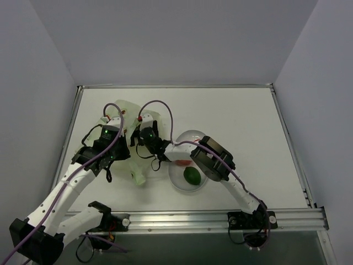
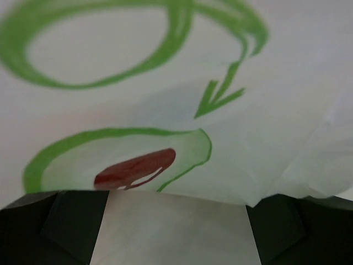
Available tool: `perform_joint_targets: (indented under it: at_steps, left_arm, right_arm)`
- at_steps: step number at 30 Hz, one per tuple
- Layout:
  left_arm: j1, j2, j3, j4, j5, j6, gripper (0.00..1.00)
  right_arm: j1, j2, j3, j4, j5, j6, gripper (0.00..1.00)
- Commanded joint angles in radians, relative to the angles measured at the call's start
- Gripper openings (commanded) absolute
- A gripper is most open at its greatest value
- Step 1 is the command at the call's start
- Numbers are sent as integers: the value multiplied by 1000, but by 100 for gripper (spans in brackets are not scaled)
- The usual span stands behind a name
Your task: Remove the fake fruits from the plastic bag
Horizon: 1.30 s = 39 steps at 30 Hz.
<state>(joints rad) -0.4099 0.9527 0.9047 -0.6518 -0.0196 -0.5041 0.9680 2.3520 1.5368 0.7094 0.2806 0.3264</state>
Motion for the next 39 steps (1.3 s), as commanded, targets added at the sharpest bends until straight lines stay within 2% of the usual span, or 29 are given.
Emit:
perform_joint_targets:
  at_steps: [1, 3, 5, 8, 9, 12, 23, 26, 30, 31, 35, 39]
  left_arm:
    - [6, -19, 25, 26, 20, 12, 2]
    - [6, -16, 26, 24, 20, 15, 2]
    - [10, -15, 25, 21, 20, 16, 2]
    - [11, -15, 19, 17, 17, 18, 2]
    - [11, -15, 16, 15, 14, 19, 2]
    - [13, -15, 14, 14, 4, 24, 2]
    - [25, -37, 20, -17, 3, 33, 3]
    - [25, -61, 10, -35, 20, 26, 2]
    - [25, -97, -7, -69, 44, 7, 2]
    - [25, -107, -9, -75, 35, 6, 2]
    - [26, -131, 3, -149, -34, 6, 2]
    - [28, -124, 16, -204, -81, -43, 2]
  right_arm:
    - [-5, 38, 83, 1, 83, 33, 91]
    - [-5, 64, 112, 2, 69, 40, 91]
    - [-6, 87, 123, 44, 49, 57, 87]
    - [-6, 87, 100, 107, 39, 77, 69]
    - [-5, 81, 91, 114, 40, 77, 58]
    - [-5, 20, -6, 186, 42, 66, 45]
    - [28, -338, -469, 400, -37, 85, 42]
    - [29, -359, -497, 392, -60, 102, 44]
    - [29, -288, -376, 288, -132, 85, 52]
    - [26, -268, -294, 250, -158, 82, 55]
    - [21, -154, -120, 99, -231, 43, 85]
    - [31, -41, -25, 35, -270, 45, 98]
